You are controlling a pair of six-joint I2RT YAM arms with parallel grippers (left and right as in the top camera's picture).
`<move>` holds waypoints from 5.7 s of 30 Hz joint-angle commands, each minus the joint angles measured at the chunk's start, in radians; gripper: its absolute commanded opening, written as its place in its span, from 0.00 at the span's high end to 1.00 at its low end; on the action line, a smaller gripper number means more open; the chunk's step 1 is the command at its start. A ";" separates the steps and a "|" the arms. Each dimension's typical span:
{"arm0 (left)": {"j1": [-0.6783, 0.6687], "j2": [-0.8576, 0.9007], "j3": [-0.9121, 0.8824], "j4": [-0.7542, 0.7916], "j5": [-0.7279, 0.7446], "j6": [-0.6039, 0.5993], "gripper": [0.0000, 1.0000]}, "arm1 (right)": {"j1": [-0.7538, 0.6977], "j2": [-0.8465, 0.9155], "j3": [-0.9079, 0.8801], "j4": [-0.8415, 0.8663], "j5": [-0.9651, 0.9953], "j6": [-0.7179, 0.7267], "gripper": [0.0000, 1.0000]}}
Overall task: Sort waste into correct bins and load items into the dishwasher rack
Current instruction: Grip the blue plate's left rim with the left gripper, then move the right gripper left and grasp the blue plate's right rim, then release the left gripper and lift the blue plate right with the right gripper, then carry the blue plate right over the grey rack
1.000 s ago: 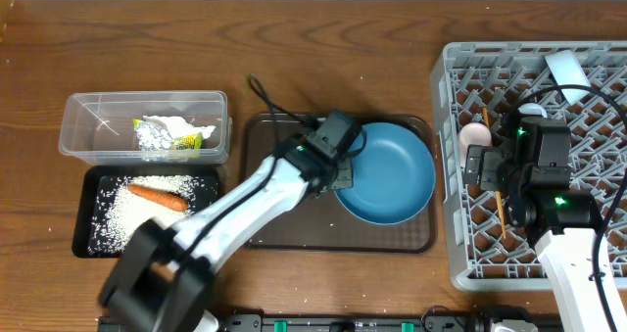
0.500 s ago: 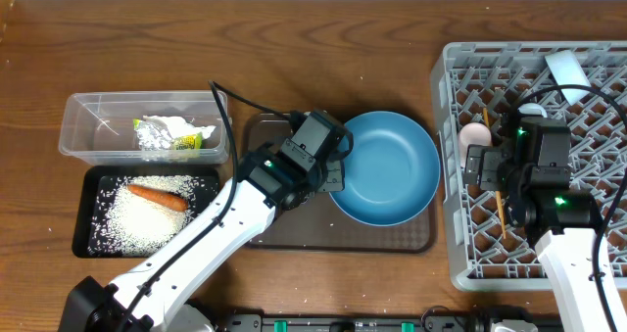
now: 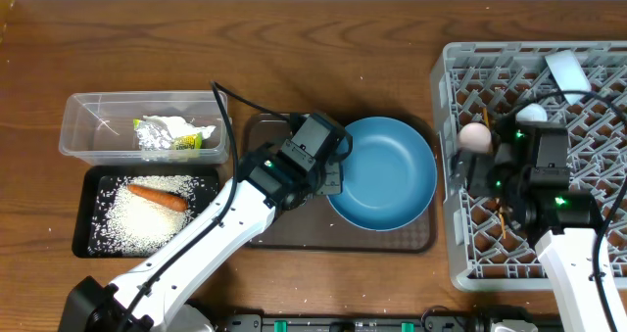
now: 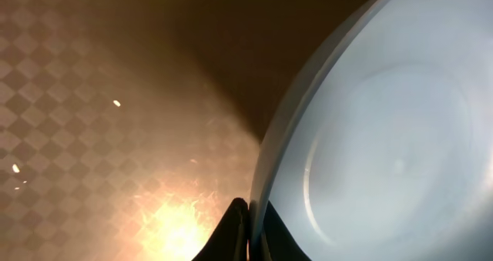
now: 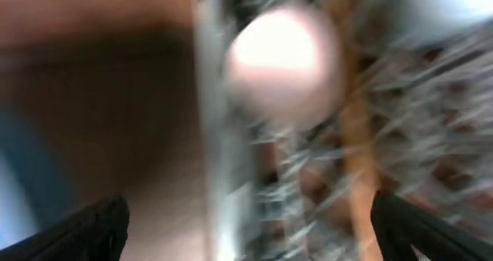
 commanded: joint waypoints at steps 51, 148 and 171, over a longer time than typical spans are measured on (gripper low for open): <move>0.002 -0.011 0.000 0.007 0.073 0.051 0.94 | 0.110 0.002 0.041 -0.121 -0.264 -0.042 0.51; 0.021 -0.179 0.002 -0.016 -0.026 0.126 0.02 | -0.467 0.179 0.180 0.634 1.252 -1.789 0.99; 0.021 -0.179 0.002 -0.016 -0.026 0.126 0.02 | -0.504 0.225 0.172 0.629 1.155 -1.834 0.99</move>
